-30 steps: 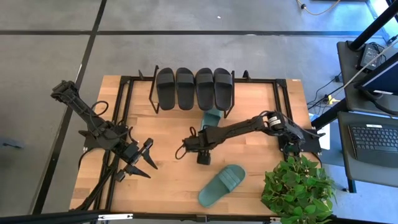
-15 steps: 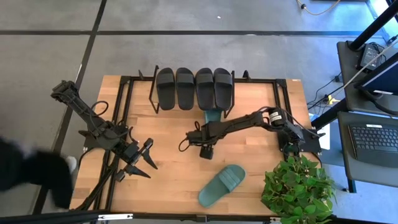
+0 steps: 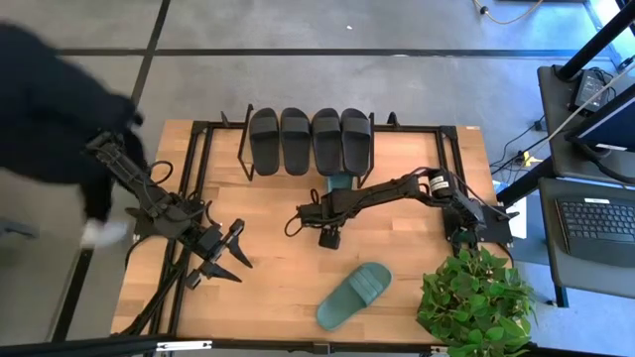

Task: Pick and place slides into the shelf
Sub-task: Put the green slide under the shelf

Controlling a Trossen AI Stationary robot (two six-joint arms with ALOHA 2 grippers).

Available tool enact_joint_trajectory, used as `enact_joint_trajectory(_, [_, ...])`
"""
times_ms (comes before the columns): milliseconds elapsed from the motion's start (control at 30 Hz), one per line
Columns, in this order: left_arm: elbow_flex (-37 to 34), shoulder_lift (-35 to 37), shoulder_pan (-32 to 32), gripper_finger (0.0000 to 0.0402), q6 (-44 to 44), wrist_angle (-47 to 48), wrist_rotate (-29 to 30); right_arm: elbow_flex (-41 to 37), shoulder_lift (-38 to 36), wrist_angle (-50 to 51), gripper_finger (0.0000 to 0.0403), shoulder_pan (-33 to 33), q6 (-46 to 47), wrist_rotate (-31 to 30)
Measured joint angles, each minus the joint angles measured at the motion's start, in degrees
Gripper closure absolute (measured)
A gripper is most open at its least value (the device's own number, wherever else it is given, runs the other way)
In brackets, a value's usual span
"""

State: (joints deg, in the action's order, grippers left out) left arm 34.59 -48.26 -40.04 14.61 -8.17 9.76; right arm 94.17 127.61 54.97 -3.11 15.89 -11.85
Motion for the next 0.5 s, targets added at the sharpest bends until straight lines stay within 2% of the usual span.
enact_joint_trajectory(500, [0.0, 0.0, 0.0, 0.0230, 0.0, 0.0, 0.1, -0.1, -0.7, -0.3, 0.0109, 3.7, -3.1, -0.9])
